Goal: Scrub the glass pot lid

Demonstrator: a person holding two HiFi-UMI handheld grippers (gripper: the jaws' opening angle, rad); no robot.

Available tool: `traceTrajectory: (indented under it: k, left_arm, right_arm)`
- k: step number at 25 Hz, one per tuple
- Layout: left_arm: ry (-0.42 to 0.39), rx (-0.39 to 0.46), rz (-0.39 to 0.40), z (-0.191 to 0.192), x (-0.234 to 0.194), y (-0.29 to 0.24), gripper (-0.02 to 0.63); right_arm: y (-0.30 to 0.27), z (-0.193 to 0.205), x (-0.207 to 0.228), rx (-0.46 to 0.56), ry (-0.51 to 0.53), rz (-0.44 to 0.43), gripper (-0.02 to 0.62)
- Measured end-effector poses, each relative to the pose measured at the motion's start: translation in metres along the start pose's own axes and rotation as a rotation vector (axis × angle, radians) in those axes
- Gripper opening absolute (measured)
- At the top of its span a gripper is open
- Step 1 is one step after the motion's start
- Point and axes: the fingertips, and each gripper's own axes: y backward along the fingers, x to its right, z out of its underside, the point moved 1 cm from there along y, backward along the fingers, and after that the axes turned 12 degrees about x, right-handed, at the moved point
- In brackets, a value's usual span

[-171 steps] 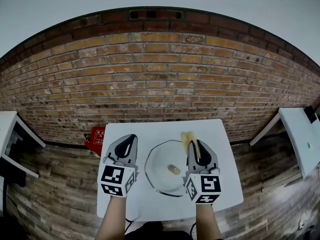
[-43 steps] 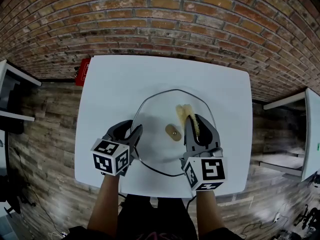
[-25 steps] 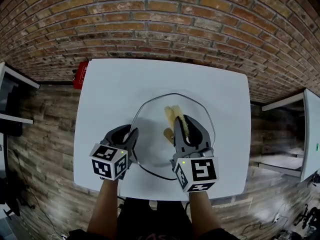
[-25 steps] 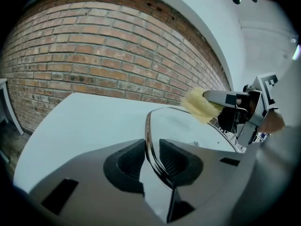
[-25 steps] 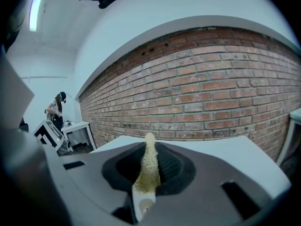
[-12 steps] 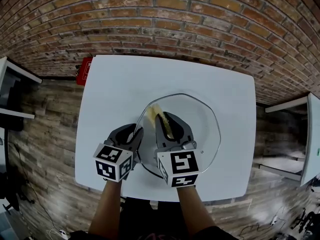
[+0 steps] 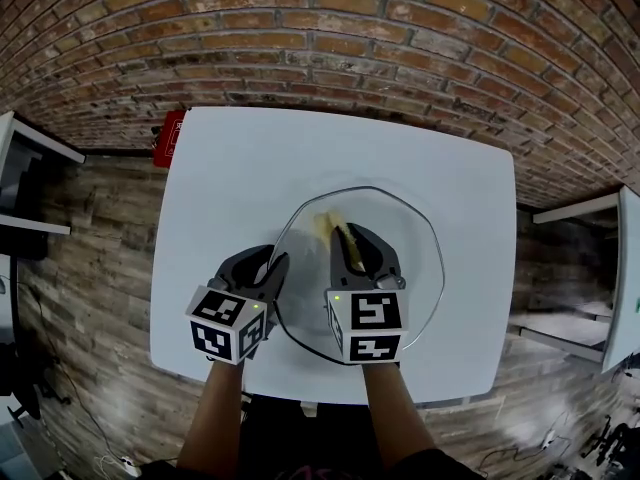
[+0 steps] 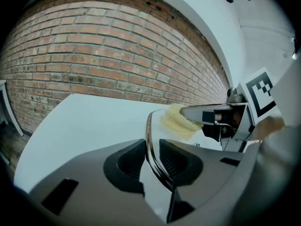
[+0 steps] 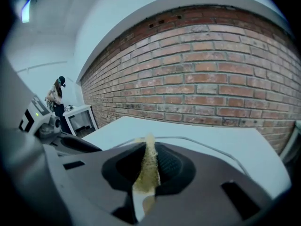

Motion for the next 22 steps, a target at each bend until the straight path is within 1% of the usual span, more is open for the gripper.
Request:
traceTrajectory:
  k: [6, 10, 12, 13, 15, 18, 20, 22]
  left_arm:
    - [-0.001, 0.003, -0.007, -0.001, 0.0, 0.0, 0.1]
    - [-0.005, 0.001, -0.013, -0.002, 0.0, -0.002, 0.1]
    - [-0.004, 0.002, -0.016, -0.001, 0.0, -0.002, 0.1]
    - [-0.002, 0.003, -0.016, -0.001, 0.001, -0.002, 0.1]
    - [0.001, 0.004, -0.016, 0.0, 0.001, -0.001, 0.1]
    - [0.007, 0.003, -0.015, 0.001, 0.002, 0.001, 0.1]
    - [0.012, 0.003, -0.014, 0.002, 0.003, 0.002, 0.1]
    - [0.013, 0.001, -0.011, 0.002, 0.002, 0.004, 0.1]
  right_arm:
    - [0.024, 0.004, 0.064, -0.053, 0.046, 0.175, 0.058]
    - [0.045, 0.007, 0.108, -0.072, 0.041, 0.293, 0.058]
    - [0.053, 0.003, 0.119, -0.061, 0.034, 0.328, 0.058]
    - [0.056, -0.002, 0.118, -0.047, 0.036, 0.328, 0.058]
    - [0.056, -0.016, 0.102, -0.004, 0.052, 0.286, 0.058]
    - [0.047, -0.034, 0.049, 0.052, 0.066, 0.142, 0.058]
    - [0.04, -0.038, 0.01, 0.06, 0.065, 0.046, 0.058]
    - [0.036, -0.035, -0.02, 0.05, 0.06, -0.019, 0.058]
